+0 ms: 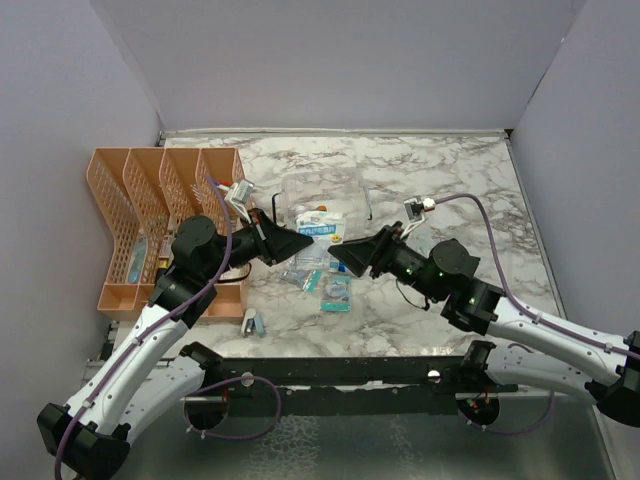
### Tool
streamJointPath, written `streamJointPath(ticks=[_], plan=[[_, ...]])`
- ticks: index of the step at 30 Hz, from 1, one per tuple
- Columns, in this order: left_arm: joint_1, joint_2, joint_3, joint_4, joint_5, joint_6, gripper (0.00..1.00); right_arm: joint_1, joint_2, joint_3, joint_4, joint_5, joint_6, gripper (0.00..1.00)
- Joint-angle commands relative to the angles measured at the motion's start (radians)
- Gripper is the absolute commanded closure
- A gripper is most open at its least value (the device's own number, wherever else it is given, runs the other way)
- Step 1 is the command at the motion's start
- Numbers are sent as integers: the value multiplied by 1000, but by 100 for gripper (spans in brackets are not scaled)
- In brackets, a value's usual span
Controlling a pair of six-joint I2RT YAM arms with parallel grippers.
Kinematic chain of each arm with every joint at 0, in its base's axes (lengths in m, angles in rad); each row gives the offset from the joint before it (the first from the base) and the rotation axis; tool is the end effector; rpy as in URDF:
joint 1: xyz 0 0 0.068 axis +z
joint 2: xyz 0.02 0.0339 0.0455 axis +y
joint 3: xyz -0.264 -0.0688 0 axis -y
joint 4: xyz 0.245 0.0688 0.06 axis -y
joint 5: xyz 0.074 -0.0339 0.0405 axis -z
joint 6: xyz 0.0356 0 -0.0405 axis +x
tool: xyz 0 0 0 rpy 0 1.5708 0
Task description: Organize the medicine kit
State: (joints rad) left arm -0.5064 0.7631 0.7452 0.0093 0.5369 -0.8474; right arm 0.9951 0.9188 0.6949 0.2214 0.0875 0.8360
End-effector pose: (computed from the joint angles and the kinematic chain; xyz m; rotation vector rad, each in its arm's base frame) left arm 0.1484 -0.1031 0.3507 0.1708 1.7779 -1.4396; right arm 0.1232 0.1841 0.3272 -0.0627 1.7459 1.3339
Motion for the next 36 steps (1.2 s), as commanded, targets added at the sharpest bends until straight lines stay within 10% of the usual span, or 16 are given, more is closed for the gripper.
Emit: streamJointPath(ticks=[1, 6, 15, 24, 31, 36], plan=[[-6, -4, 55, 80, 72, -49, 100, 5, -31, -44, 58, 8, 33, 34], [-6, 2, 81, 168, 147, -111, 100, 5, -26, -70, 165, -37, 84, 32], [-6, 16, 93, 180, 161, -126, 100, 4, 8, -99, 548, -300, 68, 63], [-6, 8, 102, 123, 114, -77, 98, 5, -50, -123, 505, -213, 92, 91], [-6, -11, 160, -139, -118, 112, 33, 5, -29, 21, 86, 8, 47, 99], [-6, -53, 163, -321, -477, 258, 21, 5, 87, 246, -345, 236, -44, 99]])
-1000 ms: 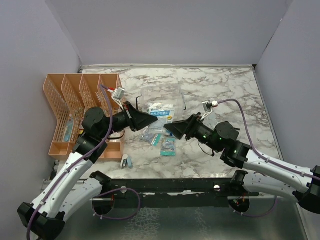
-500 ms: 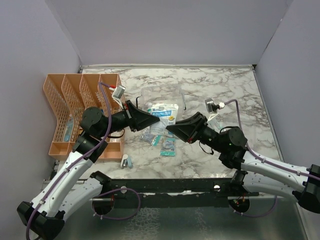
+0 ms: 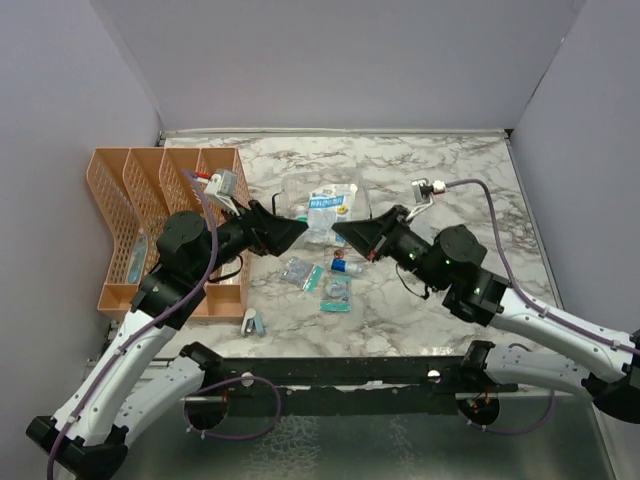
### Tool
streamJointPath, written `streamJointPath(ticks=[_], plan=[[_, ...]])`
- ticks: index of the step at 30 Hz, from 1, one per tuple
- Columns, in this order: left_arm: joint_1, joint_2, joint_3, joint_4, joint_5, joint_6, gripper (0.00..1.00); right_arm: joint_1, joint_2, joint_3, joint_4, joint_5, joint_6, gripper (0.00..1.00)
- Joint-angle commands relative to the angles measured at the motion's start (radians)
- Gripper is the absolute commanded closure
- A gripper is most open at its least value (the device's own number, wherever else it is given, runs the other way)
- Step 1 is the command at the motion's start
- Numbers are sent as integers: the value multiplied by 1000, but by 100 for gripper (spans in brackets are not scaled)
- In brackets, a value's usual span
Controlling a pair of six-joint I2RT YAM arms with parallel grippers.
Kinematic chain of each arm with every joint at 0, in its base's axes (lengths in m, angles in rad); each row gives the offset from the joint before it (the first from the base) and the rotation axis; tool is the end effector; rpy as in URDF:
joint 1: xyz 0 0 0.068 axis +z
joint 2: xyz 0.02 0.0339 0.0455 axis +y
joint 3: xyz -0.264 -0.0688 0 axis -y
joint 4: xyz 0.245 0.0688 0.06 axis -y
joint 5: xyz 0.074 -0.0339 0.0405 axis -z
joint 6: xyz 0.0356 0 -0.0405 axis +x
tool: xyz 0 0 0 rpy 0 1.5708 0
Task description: Organize the medicine kit
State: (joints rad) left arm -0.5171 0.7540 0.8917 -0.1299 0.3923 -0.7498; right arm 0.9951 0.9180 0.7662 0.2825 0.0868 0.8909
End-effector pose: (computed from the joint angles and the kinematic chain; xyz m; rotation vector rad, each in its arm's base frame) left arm 0.1401 -0.0953 0.3881 0.1396 1.7133 -1.2755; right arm 0.1221 0.1824 0.3597 -0.0043 1.6205 1.4521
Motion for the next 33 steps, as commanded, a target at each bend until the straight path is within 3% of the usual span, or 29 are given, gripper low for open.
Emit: streamJointPath(ticks=[1, 6, 13, 26, 30, 33], plan=[[5, -59, 1, -188, -392, 184, 20, 4, 128, 240, -486, 271, -134, 99], [5, -88, -60, -168, -480, 264, 20, 4, 405, 594, -834, 398, -306, 99], [5, -152, -188, -78, -523, 303, 20, -26, 742, 955, -1089, 497, -442, 99], [6, -210, -232, -88, -561, 313, 19, -212, 1131, 1258, -1178, 349, -642, 99], [6, -236, -235, -89, -585, 313, 19, -254, 1216, 1304, -1167, 187, -724, 99], [6, -265, -247, -82, -603, 314, 18, -260, 1291, 1362, -1224, 229, -723, 99]])
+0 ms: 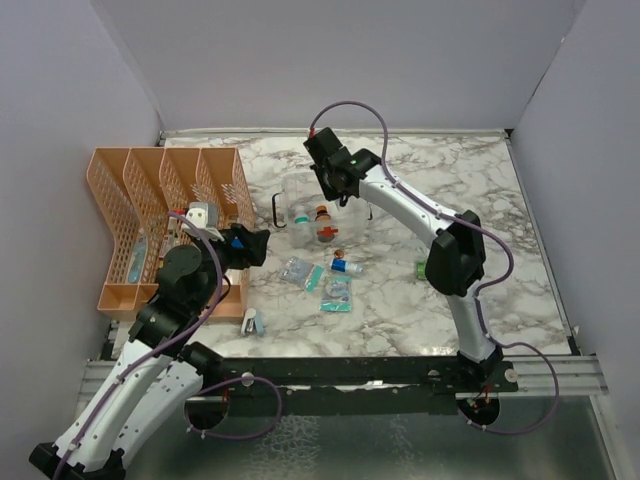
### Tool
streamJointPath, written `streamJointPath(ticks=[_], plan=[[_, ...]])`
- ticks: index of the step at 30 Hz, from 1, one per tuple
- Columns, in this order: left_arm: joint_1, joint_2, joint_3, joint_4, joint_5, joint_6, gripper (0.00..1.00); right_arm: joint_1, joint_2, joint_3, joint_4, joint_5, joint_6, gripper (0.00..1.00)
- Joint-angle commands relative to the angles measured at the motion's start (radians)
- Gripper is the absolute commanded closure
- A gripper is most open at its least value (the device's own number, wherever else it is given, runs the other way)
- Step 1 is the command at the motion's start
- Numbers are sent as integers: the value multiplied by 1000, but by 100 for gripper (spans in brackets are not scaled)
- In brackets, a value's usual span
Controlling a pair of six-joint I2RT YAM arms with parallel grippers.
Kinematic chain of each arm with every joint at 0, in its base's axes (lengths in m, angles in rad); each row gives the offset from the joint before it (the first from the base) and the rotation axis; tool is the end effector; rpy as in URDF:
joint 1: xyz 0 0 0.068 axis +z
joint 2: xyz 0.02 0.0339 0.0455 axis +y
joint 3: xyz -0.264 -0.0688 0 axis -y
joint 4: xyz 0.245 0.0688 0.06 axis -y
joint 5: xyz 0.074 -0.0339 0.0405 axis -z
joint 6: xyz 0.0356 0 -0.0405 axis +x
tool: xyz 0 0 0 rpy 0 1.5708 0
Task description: Organize the medicine kit
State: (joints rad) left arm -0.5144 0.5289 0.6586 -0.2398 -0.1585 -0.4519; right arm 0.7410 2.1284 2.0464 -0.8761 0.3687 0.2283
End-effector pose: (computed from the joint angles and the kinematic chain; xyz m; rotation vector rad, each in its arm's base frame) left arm 0.1209 -0.0619 0.3259 -0.0681 1.7131 -0.5912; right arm 0.3557 0.3081 0.2895 -0.4785 2.3920 -0.0429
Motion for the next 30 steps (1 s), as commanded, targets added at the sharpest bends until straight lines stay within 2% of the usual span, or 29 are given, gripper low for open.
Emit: streamJointPath(ticks=[1, 3, 10, 16, 25, 30], plan=[[4, -47, -17, 27, -54, 16, 19, -7, 95, 85, -77, -40, -60, 99], [4, -55, -23, 34, -54, 15, 18, -15, 116, 81, -83, -52, -66, 99], [4, -33, -14, 23, -69, 22, 18, -22, 180, 123, -71, -243, -97, 99], [4, -31, -16, 25, -64, 19, 18, -36, 147, 101, -23, -363, -65, 99], [4, -22, -16, 25, -53, 15, 18, -43, 157, 110, -118, -98, -52, 99], [4, -18, -16, 23, -56, 16, 18, -42, 187, 132, -168, -32, -48, 99]])
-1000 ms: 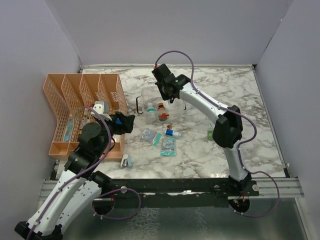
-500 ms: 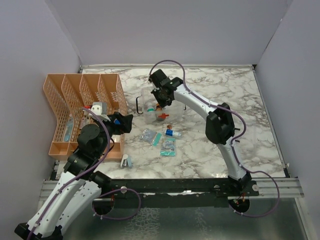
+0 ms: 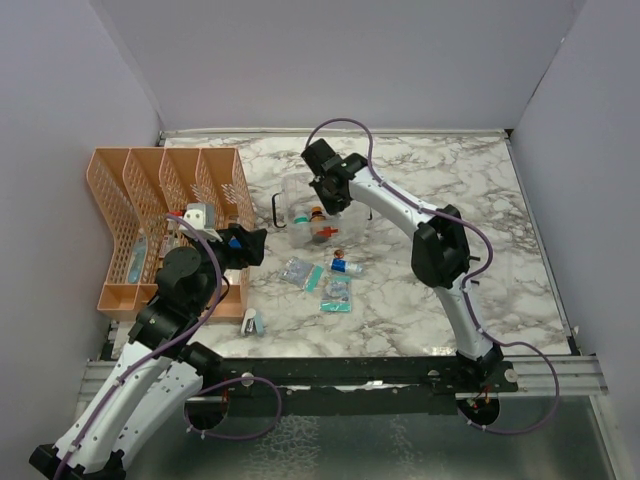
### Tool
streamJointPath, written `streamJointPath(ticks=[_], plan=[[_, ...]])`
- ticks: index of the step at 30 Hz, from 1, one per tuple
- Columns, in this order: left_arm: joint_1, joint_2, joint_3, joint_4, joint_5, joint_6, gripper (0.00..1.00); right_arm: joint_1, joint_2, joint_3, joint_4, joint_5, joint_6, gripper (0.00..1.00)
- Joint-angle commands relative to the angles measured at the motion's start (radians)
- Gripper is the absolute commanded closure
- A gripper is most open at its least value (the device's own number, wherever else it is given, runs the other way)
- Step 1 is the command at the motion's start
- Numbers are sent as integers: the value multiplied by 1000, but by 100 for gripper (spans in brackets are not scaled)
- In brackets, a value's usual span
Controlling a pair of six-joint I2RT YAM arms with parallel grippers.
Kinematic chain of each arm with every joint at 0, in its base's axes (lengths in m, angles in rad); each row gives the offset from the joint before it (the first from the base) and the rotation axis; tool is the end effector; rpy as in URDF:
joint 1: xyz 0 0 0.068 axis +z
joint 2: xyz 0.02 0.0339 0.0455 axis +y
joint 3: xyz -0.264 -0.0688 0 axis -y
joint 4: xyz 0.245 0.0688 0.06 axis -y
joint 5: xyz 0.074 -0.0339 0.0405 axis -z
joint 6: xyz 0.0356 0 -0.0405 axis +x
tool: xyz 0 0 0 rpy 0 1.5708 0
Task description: Organize the medicine kit
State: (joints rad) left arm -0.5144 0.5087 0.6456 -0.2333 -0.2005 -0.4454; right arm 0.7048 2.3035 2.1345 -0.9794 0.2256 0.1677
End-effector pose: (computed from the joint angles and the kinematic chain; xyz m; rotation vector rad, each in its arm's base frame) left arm 0.1187 -0.0589 0.3245 -0.0959 1.6930 -0.5572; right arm 0.3805 0.3132 0.2285 -0.6448 2.5872 -0.0322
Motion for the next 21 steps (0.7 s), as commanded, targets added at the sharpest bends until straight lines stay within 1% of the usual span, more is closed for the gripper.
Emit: streamJointPath(ticks=[1, 5, 8, 9, 13, 14, 17, 21], plan=[[4, 2, -3, 17, -14, 10, 18, -5, 20, 55, -75, 123, 18, 99], [4, 8, -1, 16, -14, 11, 18, -6, 56, 79, -106, 141, 14, 99], [4, 12, 0, 15, -14, 11, 18, -6, 73, 85, -121, 127, 11, 96], [4, 12, -1, 14, -15, 11, 18, -6, 77, 89, -124, 123, 10, 93], [4, 17, 0, 15, -14, 11, 18, -5, 59, 100, -116, 84, 10, 64], [4, 19, 0, 15, -14, 11, 18, -6, 46, 98, -105, 66, 9, 60], [4, 19, 0, 15, -14, 11, 18, -6, 3, 84, -56, 13, 7, 55], [4, 19, -1, 18, -3, 14, 18, -12, -24, 80, -12, -10, 23, 55]])
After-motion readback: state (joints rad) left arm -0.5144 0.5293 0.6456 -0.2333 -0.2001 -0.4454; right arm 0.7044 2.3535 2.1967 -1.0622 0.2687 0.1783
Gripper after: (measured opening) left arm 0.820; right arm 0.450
